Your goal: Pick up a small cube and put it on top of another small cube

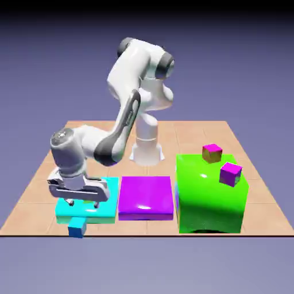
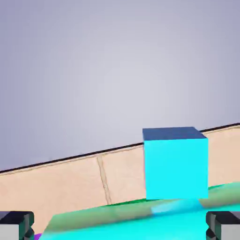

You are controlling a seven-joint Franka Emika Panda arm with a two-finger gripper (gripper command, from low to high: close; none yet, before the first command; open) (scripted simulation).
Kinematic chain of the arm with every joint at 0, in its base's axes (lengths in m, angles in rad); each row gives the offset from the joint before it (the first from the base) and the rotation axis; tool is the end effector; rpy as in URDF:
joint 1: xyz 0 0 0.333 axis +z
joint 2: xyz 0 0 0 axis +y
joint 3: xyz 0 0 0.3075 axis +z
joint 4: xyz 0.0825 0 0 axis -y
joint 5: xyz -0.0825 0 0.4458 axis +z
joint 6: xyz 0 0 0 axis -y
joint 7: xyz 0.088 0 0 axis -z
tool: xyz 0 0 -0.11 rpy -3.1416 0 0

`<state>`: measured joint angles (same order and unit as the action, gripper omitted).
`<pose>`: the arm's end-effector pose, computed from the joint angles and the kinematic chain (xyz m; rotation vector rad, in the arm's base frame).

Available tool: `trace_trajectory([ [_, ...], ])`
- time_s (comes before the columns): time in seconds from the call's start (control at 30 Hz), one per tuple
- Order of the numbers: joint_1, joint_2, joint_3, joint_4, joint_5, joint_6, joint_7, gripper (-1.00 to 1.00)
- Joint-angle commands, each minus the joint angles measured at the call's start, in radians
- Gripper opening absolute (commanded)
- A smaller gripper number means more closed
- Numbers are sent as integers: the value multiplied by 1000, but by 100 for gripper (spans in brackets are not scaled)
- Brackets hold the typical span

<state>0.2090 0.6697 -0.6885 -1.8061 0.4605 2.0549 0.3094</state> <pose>0.6023 -0.2740 0.1724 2.7198 -1.4866 -0.3608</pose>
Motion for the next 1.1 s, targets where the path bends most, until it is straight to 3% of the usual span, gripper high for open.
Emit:
trace_trajectory([
  [0.0, 6, 36, -20, 29, 13, -29, -13, 0],
  [0.23, 44, 277, -154, 224, 103, -220, -97, 0],
  [0.37, 33, 351, -99, 166, 161, -98, -124, 0],
  [0.4, 33, 351, -99, 166, 161, -97, -124, -100],
  [0.53, 44, 272, -147, 221, 98, -220, -96, -100],
  [1.07, -24, -178, 433, -35, -423, -259, -198, -100],
])
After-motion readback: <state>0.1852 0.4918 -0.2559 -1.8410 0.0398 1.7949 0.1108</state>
